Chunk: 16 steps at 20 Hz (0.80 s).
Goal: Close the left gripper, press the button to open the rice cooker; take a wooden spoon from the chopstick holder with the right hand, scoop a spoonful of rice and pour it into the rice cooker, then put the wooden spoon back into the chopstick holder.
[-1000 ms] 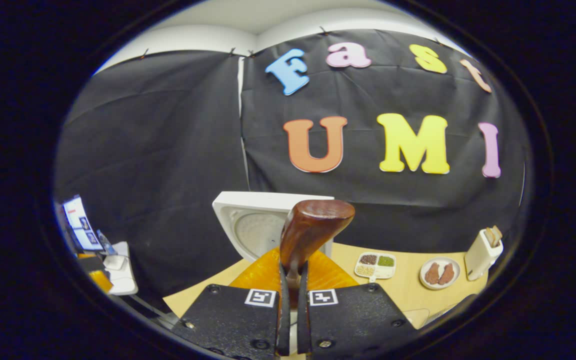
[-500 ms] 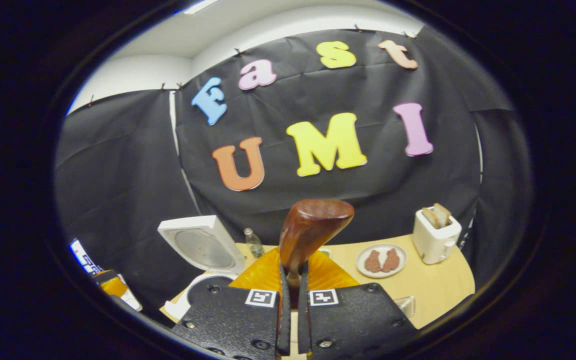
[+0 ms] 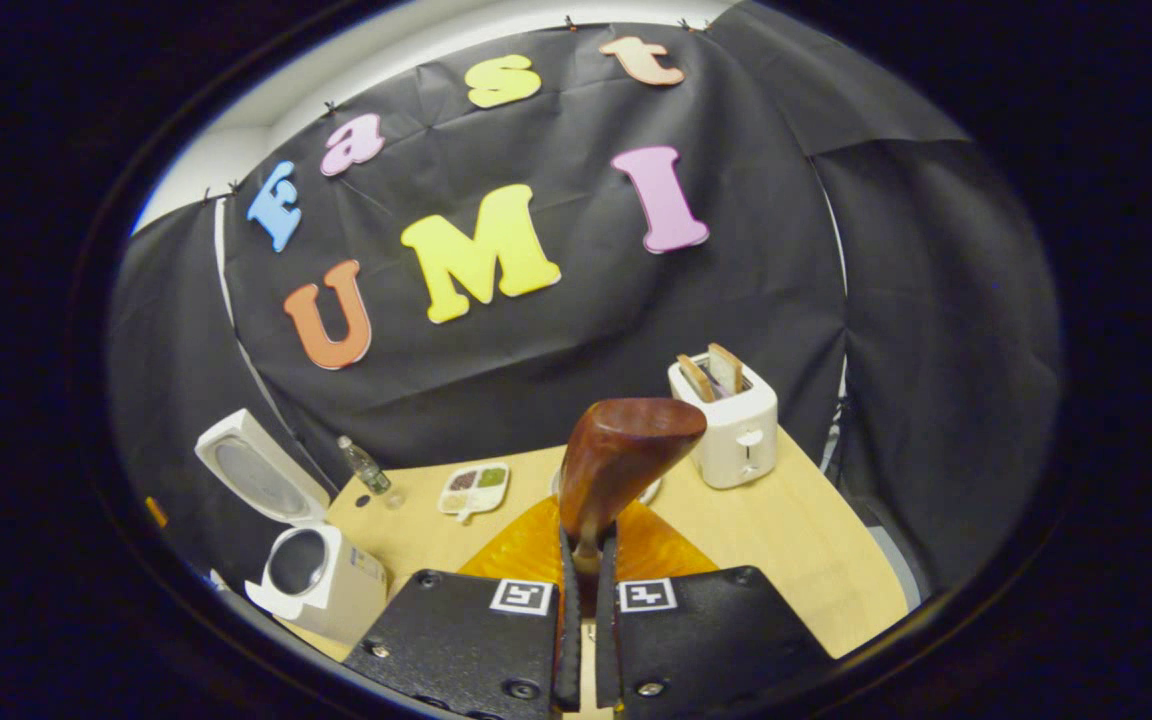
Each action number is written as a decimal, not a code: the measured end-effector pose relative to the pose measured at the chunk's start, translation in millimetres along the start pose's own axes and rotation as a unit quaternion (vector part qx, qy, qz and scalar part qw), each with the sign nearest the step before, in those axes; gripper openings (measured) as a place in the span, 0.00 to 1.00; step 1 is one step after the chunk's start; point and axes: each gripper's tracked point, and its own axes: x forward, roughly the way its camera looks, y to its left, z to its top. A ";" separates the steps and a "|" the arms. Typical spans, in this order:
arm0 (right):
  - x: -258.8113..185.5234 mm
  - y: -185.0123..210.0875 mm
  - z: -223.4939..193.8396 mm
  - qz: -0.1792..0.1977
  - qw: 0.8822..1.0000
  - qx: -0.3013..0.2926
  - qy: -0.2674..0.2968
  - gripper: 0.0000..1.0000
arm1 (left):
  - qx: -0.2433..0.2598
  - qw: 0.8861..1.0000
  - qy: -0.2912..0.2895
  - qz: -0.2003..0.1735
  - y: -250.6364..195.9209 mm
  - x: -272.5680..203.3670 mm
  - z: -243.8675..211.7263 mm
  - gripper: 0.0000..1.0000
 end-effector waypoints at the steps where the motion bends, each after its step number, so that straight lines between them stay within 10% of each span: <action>1: 6.4 -6.6 -8.4 0.000 1.000 0.008 0.010 0.11 | 0.001 1.000 0.001 0.004 -3.8 0.4 1.7 0.94; 16: 83.0 -38.4 -123.1 -0.007 0.995 0.032 0.090 0.12 | -0.009 0.997 0.036 0.066 0.9 11.8 -4.7 0.95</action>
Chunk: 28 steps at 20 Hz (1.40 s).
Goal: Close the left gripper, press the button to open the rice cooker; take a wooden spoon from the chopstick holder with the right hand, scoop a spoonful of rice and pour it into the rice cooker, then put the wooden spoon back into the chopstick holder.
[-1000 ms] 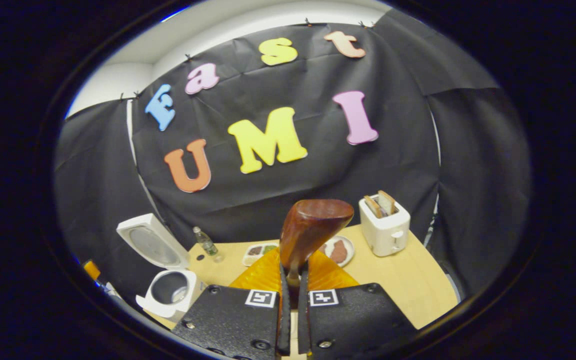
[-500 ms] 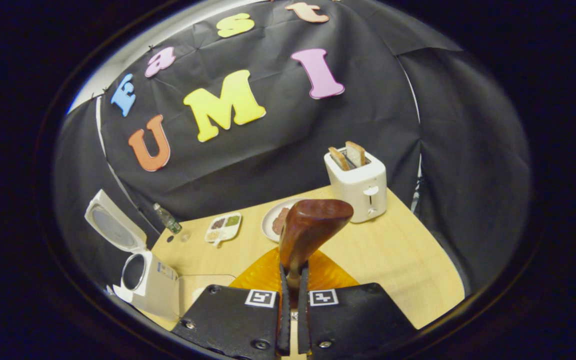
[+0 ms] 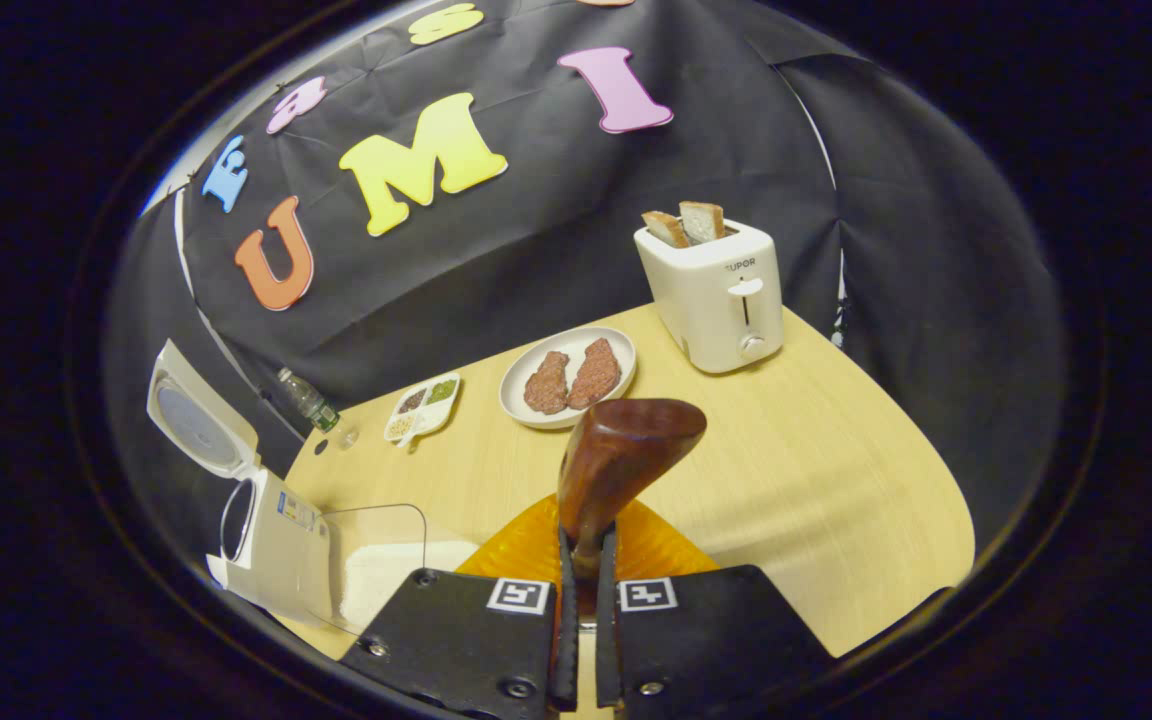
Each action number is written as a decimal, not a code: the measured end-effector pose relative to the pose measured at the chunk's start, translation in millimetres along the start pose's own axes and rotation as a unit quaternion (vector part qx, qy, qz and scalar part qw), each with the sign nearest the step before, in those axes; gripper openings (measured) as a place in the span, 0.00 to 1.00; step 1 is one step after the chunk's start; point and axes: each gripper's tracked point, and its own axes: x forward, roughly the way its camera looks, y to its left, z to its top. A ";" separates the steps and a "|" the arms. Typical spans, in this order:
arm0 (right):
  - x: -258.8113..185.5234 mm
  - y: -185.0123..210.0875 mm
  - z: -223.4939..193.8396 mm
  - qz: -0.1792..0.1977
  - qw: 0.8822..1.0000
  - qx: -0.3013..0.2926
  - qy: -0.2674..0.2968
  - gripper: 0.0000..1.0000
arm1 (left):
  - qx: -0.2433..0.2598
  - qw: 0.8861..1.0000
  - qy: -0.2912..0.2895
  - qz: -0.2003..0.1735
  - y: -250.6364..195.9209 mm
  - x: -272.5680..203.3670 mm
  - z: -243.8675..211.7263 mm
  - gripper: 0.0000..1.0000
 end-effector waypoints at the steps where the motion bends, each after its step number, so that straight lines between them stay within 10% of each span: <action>1: 0.9 -0.5 0.3 0.000 1.000 0.000 -0.004 0.13 | -0.001 1.000 0.001 -0.001 -2.0 0.8 1.1 0.95; 7: 0.8 -2.5 8.9 0.003 1.000 0.002 -0.011 0.25 | 0.009 1.000 -0.005 -0.015 -10.0 6.5 7.5 0.95; 12: -19.6 -14.4 34.1 -0.030 0.999 -0.021 -0.036 0.74 | 0.011 0.999 -0.016 -0.027 -7.2 12.0 17.5 0.95; 28: -191.5 54.3 153.6 -0.044 0.965 -0.122 -0.228 0.98 | 0.084 0.990 -0.106 0.023 96.9 126.2 138.2 0.95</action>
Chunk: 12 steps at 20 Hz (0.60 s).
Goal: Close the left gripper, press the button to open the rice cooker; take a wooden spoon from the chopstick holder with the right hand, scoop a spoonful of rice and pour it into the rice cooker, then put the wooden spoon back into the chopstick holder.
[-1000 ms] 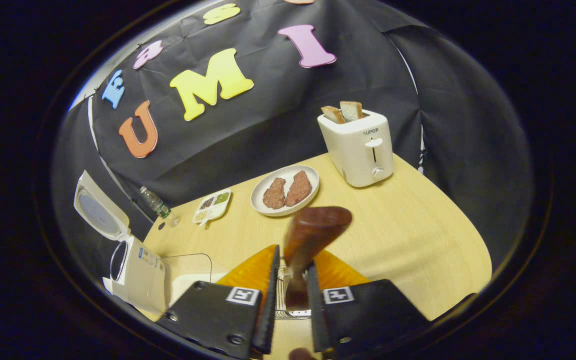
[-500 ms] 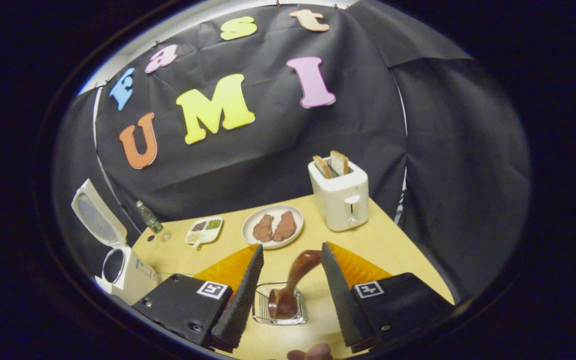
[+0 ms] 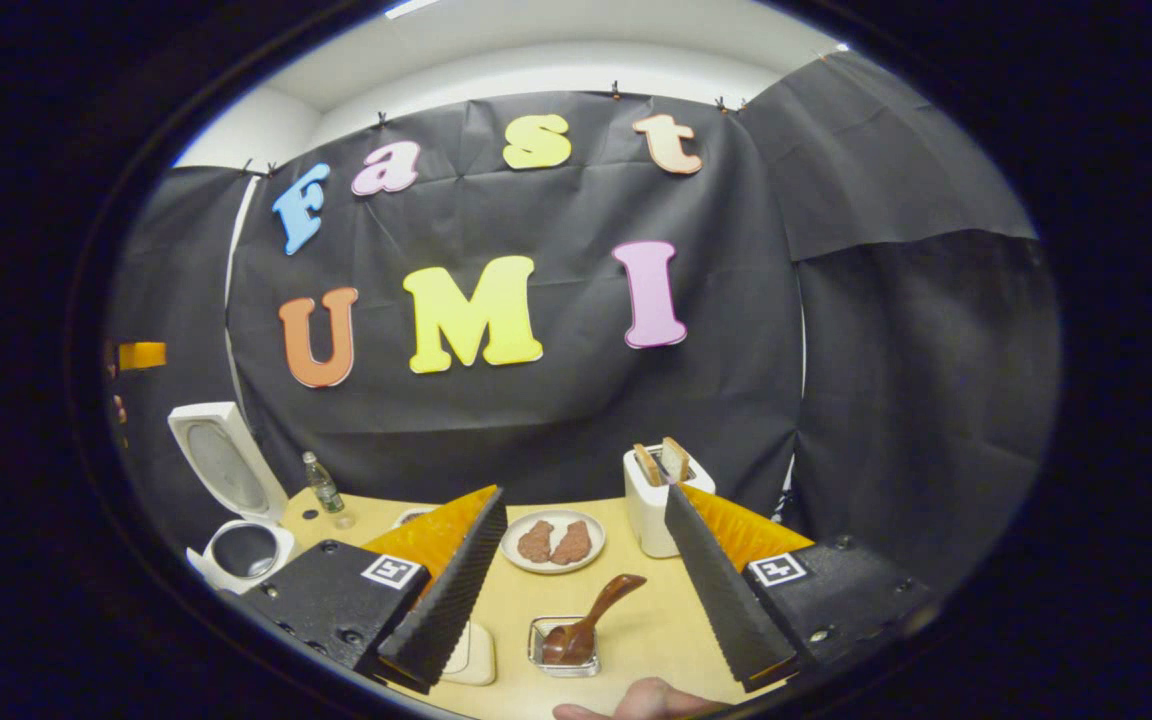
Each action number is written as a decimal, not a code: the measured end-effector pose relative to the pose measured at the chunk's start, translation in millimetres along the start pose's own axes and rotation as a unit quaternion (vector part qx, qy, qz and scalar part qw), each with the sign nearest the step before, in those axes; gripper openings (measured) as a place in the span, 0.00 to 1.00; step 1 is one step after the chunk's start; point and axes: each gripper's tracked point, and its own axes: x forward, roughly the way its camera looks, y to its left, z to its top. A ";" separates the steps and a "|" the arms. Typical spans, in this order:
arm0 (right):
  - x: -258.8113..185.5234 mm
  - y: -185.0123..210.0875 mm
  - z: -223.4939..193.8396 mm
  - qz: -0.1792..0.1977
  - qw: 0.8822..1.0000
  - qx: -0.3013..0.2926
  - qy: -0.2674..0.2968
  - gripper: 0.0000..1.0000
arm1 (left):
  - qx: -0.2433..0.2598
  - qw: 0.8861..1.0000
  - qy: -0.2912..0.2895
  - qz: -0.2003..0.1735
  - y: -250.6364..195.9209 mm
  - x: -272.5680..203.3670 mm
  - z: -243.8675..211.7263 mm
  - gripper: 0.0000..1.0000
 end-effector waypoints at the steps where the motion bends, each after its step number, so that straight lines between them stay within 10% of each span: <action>1: -7.2 1.2 -0.2 0.000 1.000 0.000 0.000 1.00 | 0.005 1.000 0.002 0.006 7.7 14.5 -1.2 0.96; 12: -66.8 -28.5 -36.9 -0.077 0.996 0.025 0.046 1.00 | -0.002 0.995 0.103 0.017 60.5 120.8 -77.8 0.96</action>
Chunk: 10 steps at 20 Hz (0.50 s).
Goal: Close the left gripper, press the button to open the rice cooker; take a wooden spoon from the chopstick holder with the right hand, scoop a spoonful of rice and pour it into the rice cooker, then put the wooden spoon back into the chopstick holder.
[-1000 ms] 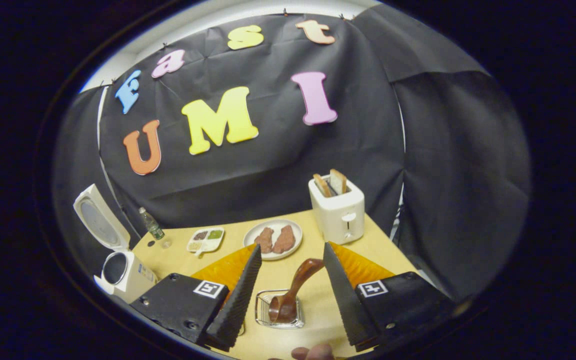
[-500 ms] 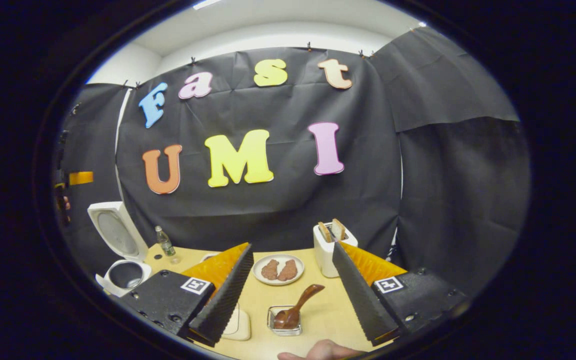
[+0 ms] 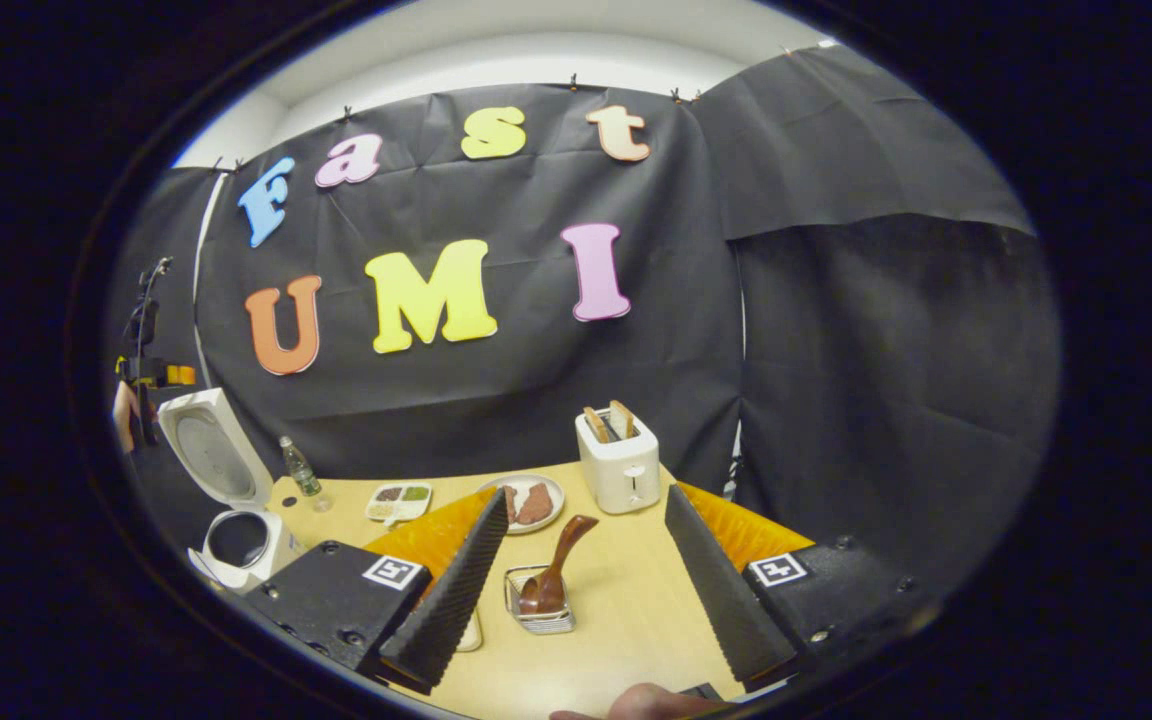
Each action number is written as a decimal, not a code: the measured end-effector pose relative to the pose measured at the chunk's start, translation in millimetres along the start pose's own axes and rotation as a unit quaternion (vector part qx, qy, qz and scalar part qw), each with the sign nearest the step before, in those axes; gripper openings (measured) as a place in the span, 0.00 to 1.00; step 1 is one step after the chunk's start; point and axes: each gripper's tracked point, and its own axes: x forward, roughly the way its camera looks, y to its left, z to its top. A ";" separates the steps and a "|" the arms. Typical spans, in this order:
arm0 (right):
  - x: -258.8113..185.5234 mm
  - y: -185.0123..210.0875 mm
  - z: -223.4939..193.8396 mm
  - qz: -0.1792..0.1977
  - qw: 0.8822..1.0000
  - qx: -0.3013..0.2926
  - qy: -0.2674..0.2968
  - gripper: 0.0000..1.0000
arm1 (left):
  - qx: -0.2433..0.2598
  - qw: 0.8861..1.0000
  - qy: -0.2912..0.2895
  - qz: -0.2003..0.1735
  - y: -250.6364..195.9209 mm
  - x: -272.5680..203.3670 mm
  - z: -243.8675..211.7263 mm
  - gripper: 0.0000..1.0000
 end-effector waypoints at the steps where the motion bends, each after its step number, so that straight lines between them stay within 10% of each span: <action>1: -3.2 -0.7 -2.4 -0.003 1.000 0.000 0.002 0.96 | -0.004 1.000 0.014 -0.006 -0.8 3.6 -6.2 0.96; 10: -13.8 49.7 -16.5 0.056 0.998 0.007 0.018 1.00 | -0.032 0.994 0.087 -0.060 -14.6 -27.4 -33.3 0.96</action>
